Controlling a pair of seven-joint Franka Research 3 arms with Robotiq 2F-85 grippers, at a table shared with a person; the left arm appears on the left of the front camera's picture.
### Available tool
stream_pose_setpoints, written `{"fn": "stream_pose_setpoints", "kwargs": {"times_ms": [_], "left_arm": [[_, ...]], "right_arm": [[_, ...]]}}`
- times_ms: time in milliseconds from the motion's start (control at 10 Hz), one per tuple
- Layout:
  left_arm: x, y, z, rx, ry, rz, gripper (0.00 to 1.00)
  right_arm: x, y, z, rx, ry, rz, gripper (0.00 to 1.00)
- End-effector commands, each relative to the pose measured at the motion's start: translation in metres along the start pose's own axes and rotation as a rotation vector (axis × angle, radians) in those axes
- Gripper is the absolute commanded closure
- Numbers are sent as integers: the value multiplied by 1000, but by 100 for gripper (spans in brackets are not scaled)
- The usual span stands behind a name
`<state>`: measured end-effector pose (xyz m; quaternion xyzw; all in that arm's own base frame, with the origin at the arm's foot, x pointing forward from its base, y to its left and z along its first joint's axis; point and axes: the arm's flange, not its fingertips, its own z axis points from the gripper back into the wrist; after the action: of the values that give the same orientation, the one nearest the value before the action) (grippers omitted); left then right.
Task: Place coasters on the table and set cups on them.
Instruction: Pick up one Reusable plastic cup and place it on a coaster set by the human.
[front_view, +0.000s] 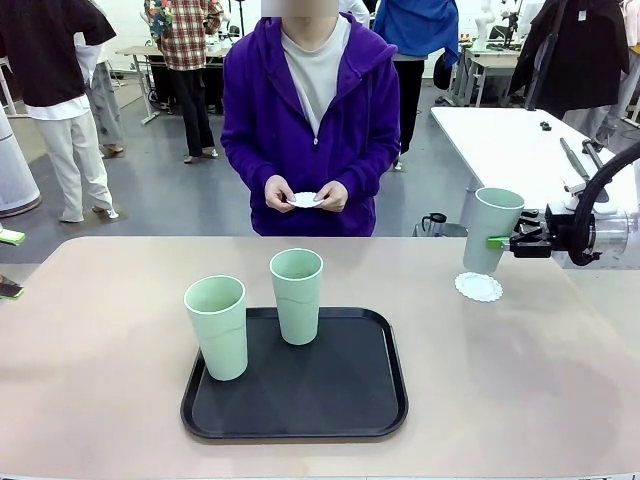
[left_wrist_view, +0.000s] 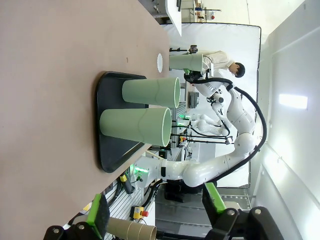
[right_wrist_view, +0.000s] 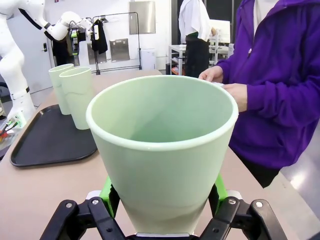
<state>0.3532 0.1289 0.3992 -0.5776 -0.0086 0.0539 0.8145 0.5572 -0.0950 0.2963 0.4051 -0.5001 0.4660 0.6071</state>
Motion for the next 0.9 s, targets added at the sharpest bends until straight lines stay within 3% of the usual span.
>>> {"fn": "stream_pose_setpoints", "kwargs": {"times_ms": [0, 800], "left_arm": [[-1, -1, 2, -12, -2, -7, 0], [-1, -1, 2, -12, -2, -7, 0]], "right_arm": [[-8, -9, 2, 7, 26, -14, 15], [-28, -18, -12, 3, 76, -73, 15]]}}
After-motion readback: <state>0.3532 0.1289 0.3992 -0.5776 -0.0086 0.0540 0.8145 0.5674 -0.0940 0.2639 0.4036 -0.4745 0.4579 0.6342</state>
